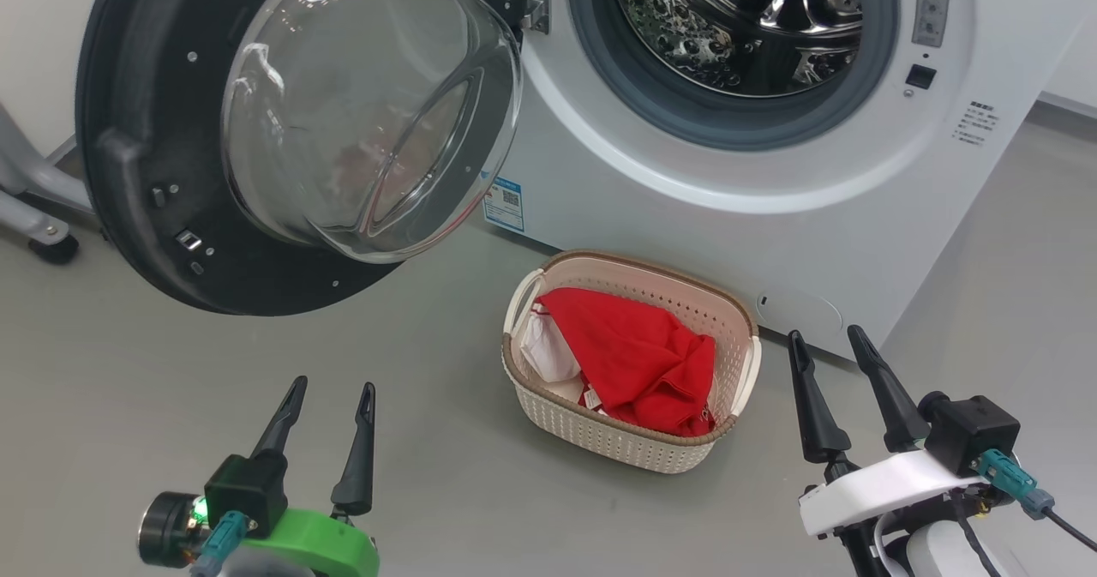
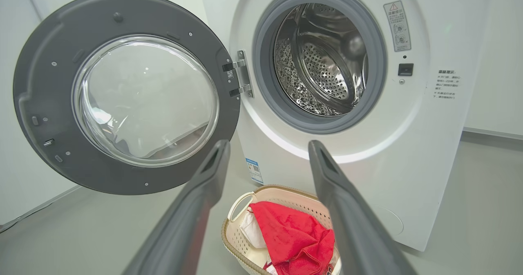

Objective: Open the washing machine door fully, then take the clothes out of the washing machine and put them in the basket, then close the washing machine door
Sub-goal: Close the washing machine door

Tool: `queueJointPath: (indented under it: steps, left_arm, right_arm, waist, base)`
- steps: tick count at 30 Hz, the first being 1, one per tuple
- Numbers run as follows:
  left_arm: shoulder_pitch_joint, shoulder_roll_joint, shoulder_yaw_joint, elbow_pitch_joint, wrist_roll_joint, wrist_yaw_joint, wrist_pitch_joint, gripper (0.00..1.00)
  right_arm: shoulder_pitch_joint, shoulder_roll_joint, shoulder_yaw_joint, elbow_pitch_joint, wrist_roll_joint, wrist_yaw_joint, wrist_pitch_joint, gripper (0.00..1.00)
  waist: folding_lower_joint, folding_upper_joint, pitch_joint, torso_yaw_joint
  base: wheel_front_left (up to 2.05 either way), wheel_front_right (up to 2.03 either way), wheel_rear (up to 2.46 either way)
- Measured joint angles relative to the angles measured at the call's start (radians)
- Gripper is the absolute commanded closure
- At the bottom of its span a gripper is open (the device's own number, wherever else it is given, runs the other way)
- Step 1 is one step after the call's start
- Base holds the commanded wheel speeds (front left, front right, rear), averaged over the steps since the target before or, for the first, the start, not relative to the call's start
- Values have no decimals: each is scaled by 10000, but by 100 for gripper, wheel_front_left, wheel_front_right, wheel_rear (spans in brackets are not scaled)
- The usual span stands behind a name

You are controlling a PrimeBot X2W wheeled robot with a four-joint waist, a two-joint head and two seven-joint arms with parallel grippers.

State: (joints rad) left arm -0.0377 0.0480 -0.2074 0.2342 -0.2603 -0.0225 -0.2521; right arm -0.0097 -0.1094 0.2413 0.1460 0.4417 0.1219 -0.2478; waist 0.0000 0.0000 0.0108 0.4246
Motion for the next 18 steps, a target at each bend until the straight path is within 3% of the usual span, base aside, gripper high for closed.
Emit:
queueJointPath:
  steps: [18]
  left_arm:
    - [37,46,150,-155,-6,84,0,0]
  right_arm:
    - [102,73,209,-36,59,0,0,0]
  waist:
    - [0,0,-43,941]
  base:
    - [0,0,0]
